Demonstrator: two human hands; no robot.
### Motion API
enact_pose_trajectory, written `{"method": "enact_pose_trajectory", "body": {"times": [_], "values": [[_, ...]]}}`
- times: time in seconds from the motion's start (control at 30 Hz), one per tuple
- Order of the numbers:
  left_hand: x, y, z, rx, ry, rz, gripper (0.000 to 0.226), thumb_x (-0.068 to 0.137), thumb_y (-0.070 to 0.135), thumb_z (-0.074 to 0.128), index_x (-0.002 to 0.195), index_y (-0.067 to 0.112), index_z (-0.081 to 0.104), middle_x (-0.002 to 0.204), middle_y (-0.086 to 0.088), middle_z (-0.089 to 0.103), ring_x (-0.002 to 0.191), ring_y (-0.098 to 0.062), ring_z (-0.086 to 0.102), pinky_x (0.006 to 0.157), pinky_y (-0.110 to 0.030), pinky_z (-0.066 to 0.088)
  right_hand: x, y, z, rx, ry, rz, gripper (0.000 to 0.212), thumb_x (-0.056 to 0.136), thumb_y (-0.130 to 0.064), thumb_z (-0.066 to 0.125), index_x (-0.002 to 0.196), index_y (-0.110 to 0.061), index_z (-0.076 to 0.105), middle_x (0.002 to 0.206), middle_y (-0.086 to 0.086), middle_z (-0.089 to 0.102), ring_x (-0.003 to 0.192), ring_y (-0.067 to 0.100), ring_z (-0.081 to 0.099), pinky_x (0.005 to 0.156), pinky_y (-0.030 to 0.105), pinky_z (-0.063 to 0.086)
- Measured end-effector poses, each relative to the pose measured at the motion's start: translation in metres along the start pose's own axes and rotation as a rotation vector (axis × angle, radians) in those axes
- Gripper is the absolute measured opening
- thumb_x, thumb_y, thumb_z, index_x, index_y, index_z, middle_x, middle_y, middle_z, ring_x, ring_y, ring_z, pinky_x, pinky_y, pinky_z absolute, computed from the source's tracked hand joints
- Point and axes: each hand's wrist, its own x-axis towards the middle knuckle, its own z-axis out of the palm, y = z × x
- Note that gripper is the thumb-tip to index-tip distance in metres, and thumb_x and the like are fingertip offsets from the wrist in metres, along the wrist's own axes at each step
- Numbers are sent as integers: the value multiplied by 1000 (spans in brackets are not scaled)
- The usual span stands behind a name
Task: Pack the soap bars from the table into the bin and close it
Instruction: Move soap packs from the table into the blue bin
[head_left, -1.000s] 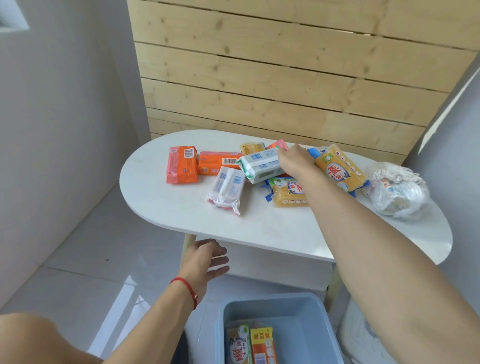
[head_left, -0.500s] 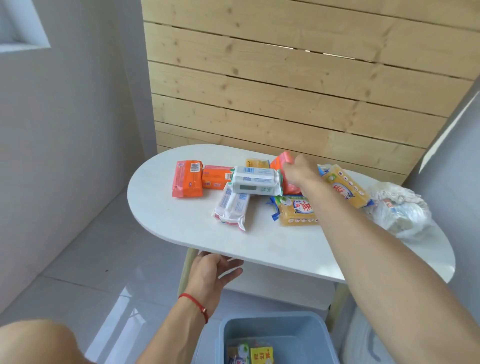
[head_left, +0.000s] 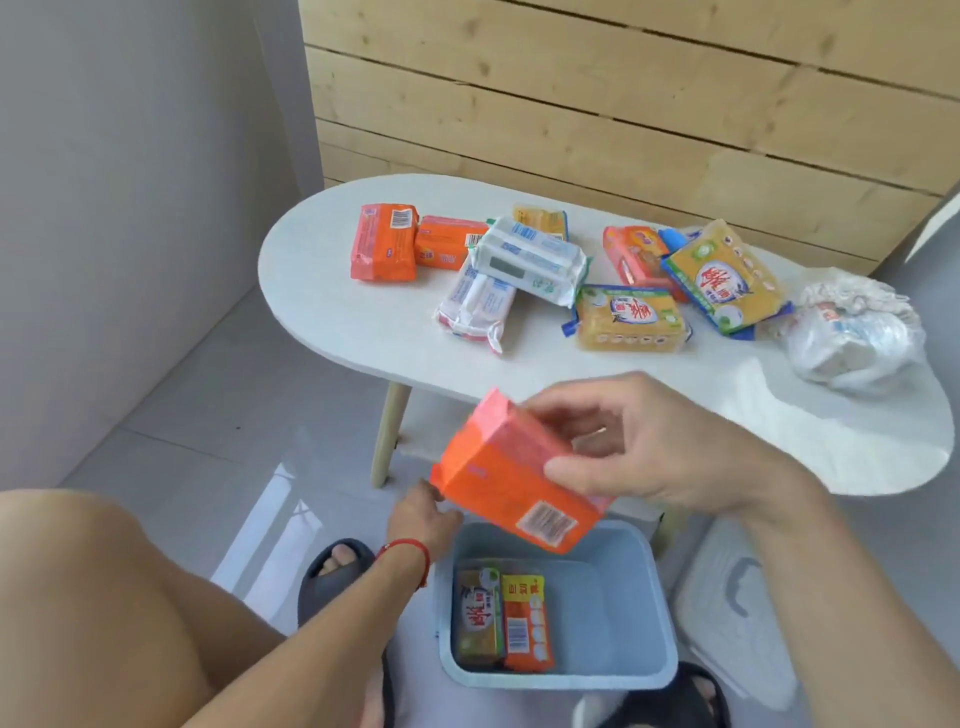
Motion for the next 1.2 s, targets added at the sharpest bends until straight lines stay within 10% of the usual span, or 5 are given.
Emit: {"method": "enact_pose_trajectory", "body": {"times": [0.17,0.37,0.53,0.97,1.2], "values": [[-3,-27,14,85,-162,-130,37,98,24,51,127,2,55,128,-25,59,116,-41,61,95,-52,54,20,83,75,-666,-296,368,27,79,-25,68,105,-24,71,90,-4,70,86,20,66,75,39,58],[-21,-33,22,252,-189,4,35,99,26,52,131,11,54,131,-14,63,119,-32,60,101,-39,48,13,199,116,-976,-91,564,26,92,-5,62,117,-13,59,110,12,69,105,35,66,72,37,47],[-22,-38,18,152,-197,4,40,98,25,56,137,17,54,130,-8,64,109,-21,60,98,-33,50,3,254,150,-894,10,372,60,95,-7,62,152,-15,44,152,4,52,141,23,47,110,37,46],[-17,-45,17,109,-200,50,31,97,25,59,127,22,61,86,16,57,78,-9,60,85,-35,58,3,272,204,-722,138,568,64,94,-18,58,154,-29,38,157,-1,33,149,24,24,123,41,26],[-19,-40,16,124,-228,33,32,97,25,58,129,20,61,107,-1,63,97,-25,65,95,-46,57,12,266,190,-671,12,587,60,97,-40,43,154,-23,36,154,2,46,144,27,36,121,42,28]]}}
